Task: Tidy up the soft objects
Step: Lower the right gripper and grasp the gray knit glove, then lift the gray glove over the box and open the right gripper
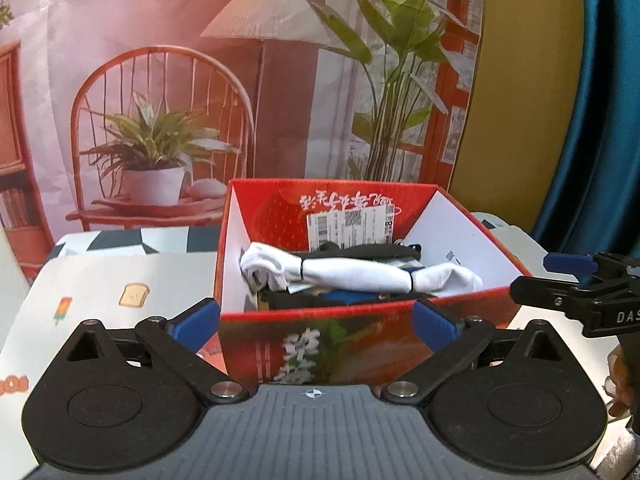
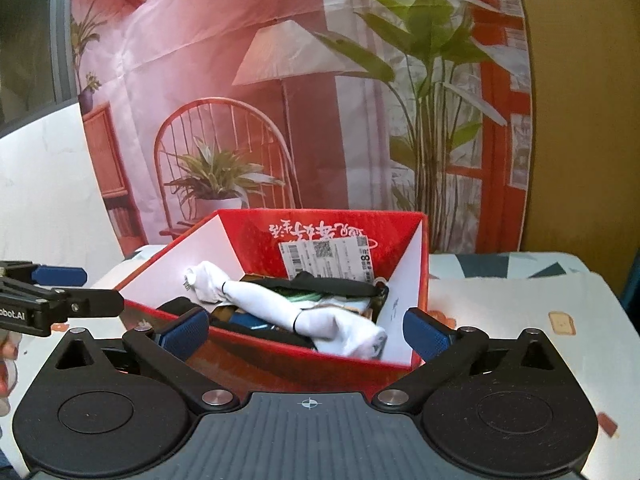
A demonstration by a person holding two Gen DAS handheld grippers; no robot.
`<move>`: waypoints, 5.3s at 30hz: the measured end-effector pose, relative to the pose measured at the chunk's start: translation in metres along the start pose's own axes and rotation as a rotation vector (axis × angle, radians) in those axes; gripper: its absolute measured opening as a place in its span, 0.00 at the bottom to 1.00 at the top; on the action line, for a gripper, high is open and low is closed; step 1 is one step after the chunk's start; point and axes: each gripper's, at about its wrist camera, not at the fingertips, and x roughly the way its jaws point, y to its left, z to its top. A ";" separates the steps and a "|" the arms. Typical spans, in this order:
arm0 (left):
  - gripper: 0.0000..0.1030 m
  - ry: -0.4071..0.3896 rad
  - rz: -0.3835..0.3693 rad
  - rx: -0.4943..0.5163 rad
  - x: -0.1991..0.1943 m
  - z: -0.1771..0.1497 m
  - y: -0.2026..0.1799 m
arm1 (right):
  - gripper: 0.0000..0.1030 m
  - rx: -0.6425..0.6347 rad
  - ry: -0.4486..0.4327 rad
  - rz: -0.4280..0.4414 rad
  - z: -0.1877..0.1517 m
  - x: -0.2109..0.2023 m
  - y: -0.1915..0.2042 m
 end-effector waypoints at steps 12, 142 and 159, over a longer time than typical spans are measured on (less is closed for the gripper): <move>1.00 0.051 0.021 -0.055 0.002 -0.028 0.013 | 1.00 -0.011 0.051 0.005 -0.034 -0.013 -0.003; 0.10 -0.133 0.057 -0.157 -0.018 0.025 0.014 | 0.15 -0.013 -0.034 0.063 0.024 0.001 -0.018; 0.10 0.003 -0.063 -0.086 0.038 0.072 0.012 | 0.15 -0.023 -0.058 -0.008 0.044 0.016 -0.032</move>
